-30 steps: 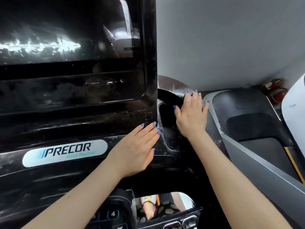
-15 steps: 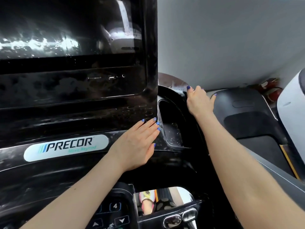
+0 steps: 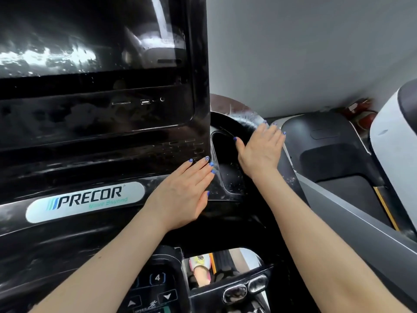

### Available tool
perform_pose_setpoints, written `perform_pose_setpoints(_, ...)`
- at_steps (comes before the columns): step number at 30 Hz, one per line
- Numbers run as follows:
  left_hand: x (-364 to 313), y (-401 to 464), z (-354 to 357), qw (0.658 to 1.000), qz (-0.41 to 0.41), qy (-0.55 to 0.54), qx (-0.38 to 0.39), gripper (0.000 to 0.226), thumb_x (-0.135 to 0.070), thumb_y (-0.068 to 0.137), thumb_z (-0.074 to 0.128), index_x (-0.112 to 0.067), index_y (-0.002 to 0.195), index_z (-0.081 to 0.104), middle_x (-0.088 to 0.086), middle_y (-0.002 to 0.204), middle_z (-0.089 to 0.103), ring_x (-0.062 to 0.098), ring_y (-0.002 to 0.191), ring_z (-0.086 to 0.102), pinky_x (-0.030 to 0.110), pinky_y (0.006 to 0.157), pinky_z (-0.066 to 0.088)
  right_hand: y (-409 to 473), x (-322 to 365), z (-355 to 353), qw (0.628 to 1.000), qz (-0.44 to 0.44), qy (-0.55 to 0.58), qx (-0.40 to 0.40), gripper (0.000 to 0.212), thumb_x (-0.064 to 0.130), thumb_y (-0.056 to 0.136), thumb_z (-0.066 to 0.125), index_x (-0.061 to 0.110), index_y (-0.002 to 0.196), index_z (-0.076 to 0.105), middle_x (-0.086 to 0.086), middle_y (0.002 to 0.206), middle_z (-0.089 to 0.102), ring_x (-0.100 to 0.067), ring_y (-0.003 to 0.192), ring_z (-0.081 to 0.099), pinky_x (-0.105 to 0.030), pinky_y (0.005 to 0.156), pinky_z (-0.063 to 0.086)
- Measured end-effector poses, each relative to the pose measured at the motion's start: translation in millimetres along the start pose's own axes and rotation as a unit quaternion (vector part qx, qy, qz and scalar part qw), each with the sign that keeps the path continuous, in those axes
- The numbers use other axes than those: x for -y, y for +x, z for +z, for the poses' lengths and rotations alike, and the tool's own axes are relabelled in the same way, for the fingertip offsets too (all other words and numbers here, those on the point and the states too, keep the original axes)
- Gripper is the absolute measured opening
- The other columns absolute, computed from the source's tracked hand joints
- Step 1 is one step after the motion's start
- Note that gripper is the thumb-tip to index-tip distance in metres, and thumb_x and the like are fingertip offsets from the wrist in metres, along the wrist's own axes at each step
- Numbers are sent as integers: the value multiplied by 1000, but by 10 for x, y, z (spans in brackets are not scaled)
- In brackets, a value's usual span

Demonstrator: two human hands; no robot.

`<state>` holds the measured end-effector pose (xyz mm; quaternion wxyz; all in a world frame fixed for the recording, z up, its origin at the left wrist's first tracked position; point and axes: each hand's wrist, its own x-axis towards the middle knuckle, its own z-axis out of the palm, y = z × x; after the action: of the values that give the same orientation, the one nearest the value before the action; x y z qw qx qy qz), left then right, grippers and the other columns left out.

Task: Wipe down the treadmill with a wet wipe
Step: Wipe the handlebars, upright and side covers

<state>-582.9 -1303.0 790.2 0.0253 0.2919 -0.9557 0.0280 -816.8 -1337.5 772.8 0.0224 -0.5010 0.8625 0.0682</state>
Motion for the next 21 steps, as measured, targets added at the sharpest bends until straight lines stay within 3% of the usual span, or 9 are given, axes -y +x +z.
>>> perform_pose_setpoints(3, 8, 1, 3, 1000, 0, -1, 2, 57, -37, 100, 30, -9, 143, 56, 10, 151, 50, 25, 146, 39, 42, 120, 27, 289, -77, -47, 999, 12, 43, -10, 83, 62, 102, 26, -6, 150, 29, -33, 147, 42, -42, 140, 38, -54, 122, 4)
perform_pose_setpoints(5, 8, 1, 7, 1000, 0, 1, 1, 57, -37, 100, 30, -9, 142, 56, 10, 150, 51, 25, 145, 40, 41, 120, 26, 408, -197, -68, 996, 32, 88, 9, 75, 61, 103, 21, -2, 135, 45, -26, 130, 58, -41, 124, 55, -56, 122, 1)
perform_pose_setpoints(7, 8, 6, 11, 1000, -2, 1, -1, 57, -37, 100, 30, -9, 142, 57, 10, 150, 51, 25, 145, 41, 41, 119, 26, 416, -256, -49, 990, 52, 130, 9, 68, 59, 104, 21, 1, 127, 48, -21, 127, 61, -39, 122, 57, -57, 122, 0)
perform_pose_setpoints(10, -1, -1, -3, 1000, 0, 0, -5, 57, -35, 99, 31, -7, 140, 59, 11, 148, 53, 25, 144, 43, 42, 119, 27, 114, -212, -5, 994, 42, 100, -21, 73, 55, 104, 29, -2, 150, 28, -21, 151, 41, -34, 144, 34, -57, 121, 1)
perform_pose_setpoints(13, -15, -4, -16, 1000, 4, -8, -11, 56, -32, 98, 31, -5, 136, 62, 12, 146, 56, 27, 142, 46, 44, 117, 31, -341, -189, 96, 1000, 1, -5, -29, 80, 54, 104, 33, -1, 157, 10, -24, 163, 15, -37, 152, 14, -56, 123, 5)
perform_pose_setpoints(18, -1, -26, 16, 1000, 16, -22, -9, 57, -31, 99, 29, -3, 134, 63, 14, 143, 58, 30, 139, 49, 47, 114, 37, -704, -189, 190, 998, 7, -63, -7, 80, 52, 105, 26, 2, 158, -5, -21, 166, -6, -36, 154, -3, -54, 124, 0)
perform_pose_setpoints(21, 19, -57, 50, 999, 32, -21, -19, 55, -30, 99, 29, -3, 131, 65, 14, 138, 62, 31, 136, 52, 48, 111, 41, -738, -261, 145, 998, -13, -61, -10, 69, 42, 107, 21, 5, 159, -2, -17, 168, -4, -32, 155, -2, -55, 123, -3)
